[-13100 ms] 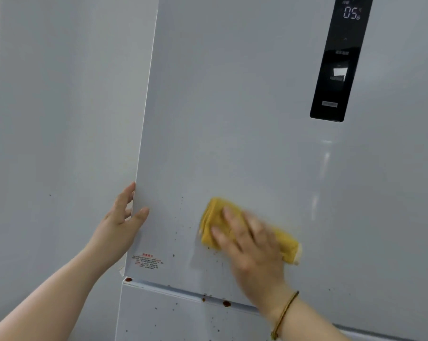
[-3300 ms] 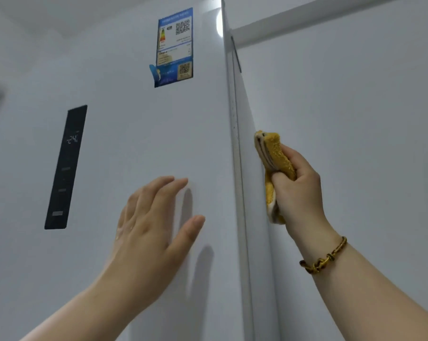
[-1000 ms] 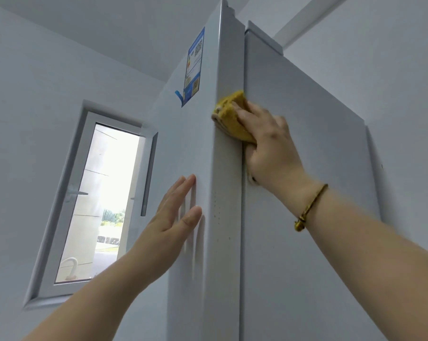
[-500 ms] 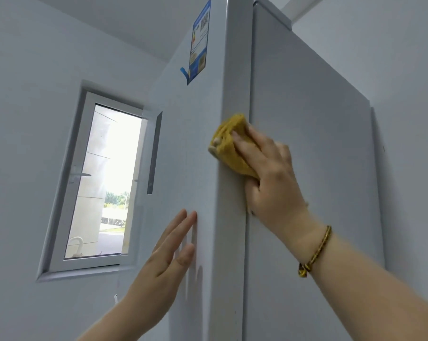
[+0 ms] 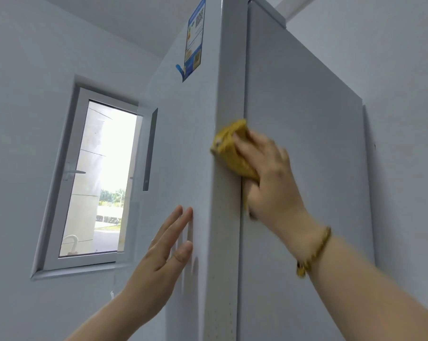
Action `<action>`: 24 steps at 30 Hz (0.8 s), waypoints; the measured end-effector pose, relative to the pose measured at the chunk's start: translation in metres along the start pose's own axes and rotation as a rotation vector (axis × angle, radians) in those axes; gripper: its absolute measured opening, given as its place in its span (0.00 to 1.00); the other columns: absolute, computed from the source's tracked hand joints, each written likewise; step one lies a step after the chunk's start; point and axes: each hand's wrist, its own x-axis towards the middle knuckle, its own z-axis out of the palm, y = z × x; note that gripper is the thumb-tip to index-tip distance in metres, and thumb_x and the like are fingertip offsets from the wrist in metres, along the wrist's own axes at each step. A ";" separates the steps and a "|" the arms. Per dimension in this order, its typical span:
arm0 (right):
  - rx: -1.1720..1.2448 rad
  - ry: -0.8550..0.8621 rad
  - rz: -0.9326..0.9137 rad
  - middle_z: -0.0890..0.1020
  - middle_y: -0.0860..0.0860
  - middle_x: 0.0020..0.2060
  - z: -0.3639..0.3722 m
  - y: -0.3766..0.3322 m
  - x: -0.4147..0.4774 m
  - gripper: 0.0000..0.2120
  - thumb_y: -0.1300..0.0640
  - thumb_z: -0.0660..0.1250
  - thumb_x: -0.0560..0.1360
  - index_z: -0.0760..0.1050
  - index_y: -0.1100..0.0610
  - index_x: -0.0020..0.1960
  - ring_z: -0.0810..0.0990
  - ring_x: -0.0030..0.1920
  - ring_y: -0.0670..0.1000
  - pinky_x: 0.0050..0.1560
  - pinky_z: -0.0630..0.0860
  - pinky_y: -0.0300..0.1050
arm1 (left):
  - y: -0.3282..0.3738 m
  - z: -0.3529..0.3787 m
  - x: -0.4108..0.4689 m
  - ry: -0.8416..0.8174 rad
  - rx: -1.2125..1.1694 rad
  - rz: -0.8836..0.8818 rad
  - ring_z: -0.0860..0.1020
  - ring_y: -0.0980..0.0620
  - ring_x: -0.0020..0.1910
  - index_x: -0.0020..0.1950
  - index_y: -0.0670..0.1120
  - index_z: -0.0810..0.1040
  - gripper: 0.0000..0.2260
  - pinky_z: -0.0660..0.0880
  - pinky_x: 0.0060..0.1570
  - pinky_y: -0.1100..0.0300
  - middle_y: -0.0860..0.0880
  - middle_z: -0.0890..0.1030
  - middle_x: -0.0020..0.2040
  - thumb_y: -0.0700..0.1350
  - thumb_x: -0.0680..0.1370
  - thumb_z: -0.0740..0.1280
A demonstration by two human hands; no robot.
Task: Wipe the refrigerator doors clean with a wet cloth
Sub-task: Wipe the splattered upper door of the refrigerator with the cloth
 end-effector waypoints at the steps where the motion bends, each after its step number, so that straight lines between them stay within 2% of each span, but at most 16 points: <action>1: 0.010 -0.003 -0.017 0.72 0.61 0.63 0.000 -0.003 -0.014 0.28 0.66 0.55 0.66 0.71 0.58 0.65 0.70 0.56 0.61 0.61 0.59 0.38 | -0.001 0.001 -0.001 -0.004 0.007 0.002 0.51 0.83 0.62 0.51 0.85 0.50 0.23 0.54 0.61 0.75 0.84 0.50 0.60 0.72 0.60 0.55; 3: -0.008 -0.017 -0.055 0.74 0.61 0.62 -0.004 -0.001 -0.020 0.28 0.62 0.51 0.66 0.72 0.58 0.64 0.70 0.54 0.58 0.58 0.64 0.44 | -0.001 0.003 -0.002 -0.012 0.018 -0.002 0.50 0.85 0.60 0.50 0.86 0.48 0.22 0.53 0.60 0.77 0.88 0.49 0.57 0.69 0.63 0.54; 6: -0.084 -0.017 -0.081 0.74 0.61 0.62 -0.012 0.011 0.018 0.29 0.63 0.51 0.65 0.73 0.58 0.63 0.74 0.52 0.66 0.55 0.62 0.42 | 0.000 0.005 0.000 -0.001 0.001 -0.001 0.50 0.85 0.60 0.49 0.86 0.48 0.23 0.56 0.53 0.82 0.88 0.49 0.57 0.59 0.69 0.55; 8: -0.089 -0.036 0.023 0.71 0.58 0.66 -0.013 0.018 0.046 0.31 0.64 0.51 0.65 0.70 0.56 0.66 0.71 0.59 0.66 0.57 0.59 0.40 | 0.000 0.003 -0.001 -0.012 -0.013 -0.012 0.50 0.84 0.61 0.50 0.86 0.49 0.22 0.56 0.55 0.80 0.86 0.49 0.59 0.61 0.68 0.56; 10: -0.057 -0.001 0.081 0.69 0.56 0.67 -0.007 0.019 0.053 0.31 0.63 0.50 0.65 0.69 0.54 0.68 0.69 0.62 0.63 0.57 0.57 0.36 | -0.001 0.002 0.000 -0.014 -0.013 -0.009 0.51 0.83 0.62 0.52 0.85 0.50 0.21 0.55 0.58 0.78 0.84 0.50 0.61 0.67 0.63 0.54; 13: -0.029 0.077 0.045 0.72 0.59 0.64 0.004 0.014 0.022 0.28 0.63 0.51 0.67 0.71 0.57 0.66 0.72 0.56 0.66 0.55 0.58 0.37 | -0.002 0.003 -0.002 0.005 0.003 -0.012 0.50 0.84 0.61 0.52 0.85 0.48 0.23 0.55 0.56 0.80 0.84 0.49 0.60 0.68 0.61 0.53; 16: -0.040 0.075 -0.014 0.73 0.57 0.64 0.010 0.006 -0.035 0.27 0.62 0.51 0.68 0.67 0.52 0.66 0.70 0.54 0.57 0.57 0.64 0.41 | -0.001 0.002 -0.004 -0.011 0.017 -0.020 0.49 0.85 0.60 0.51 0.86 0.47 0.23 0.54 0.52 0.85 0.86 0.48 0.58 0.68 0.61 0.52; 19: -0.030 -0.003 -0.079 0.71 0.53 0.63 0.000 0.006 -0.054 0.27 0.62 0.51 0.67 0.66 0.50 0.65 0.67 0.53 0.52 0.58 0.62 0.38 | -0.002 0.003 -0.004 -0.019 0.035 -0.024 0.47 0.85 0.60 0.49 0.87 0.46 0.22 0.54 0.51 0.86 0.88 0.47 0.57 0.68 0.61 0.51; 22: -0.072 -0.016 -0.085 0.75 0.60 0.61 -0.011 0.013 -0.018 0.29 0.63 0.51 0.64 0.74 0.57 0.63 0.73 0.52 0.61 0.54 0.62 0.41 | -0.001 0.004 -0.004 -0.025 0.043 -0.020 0.47 0.86 0.59 0.49 0.87 0.46 0.22 0.54 0.52 0.85 0.88 0.47 0.57 0.67 0.61 0.51; 24: -0.070 -0.024 0.008 0.73 0.59 0.64 -0.012 0.014 0.009 0.30 0.65 0.51 0.64 0.72 0.57 0.65 0.73 0.55 0.65 0.54 0.60 0.39 | 0.000 0.005 -0.004 -0.026 0.042 -0.022 0.47 0.86 0.59 0.50 0.86 0.46 0.22 0.54 0.56 0.80 0.88 0.47 0.56 0.67 0.62 0.51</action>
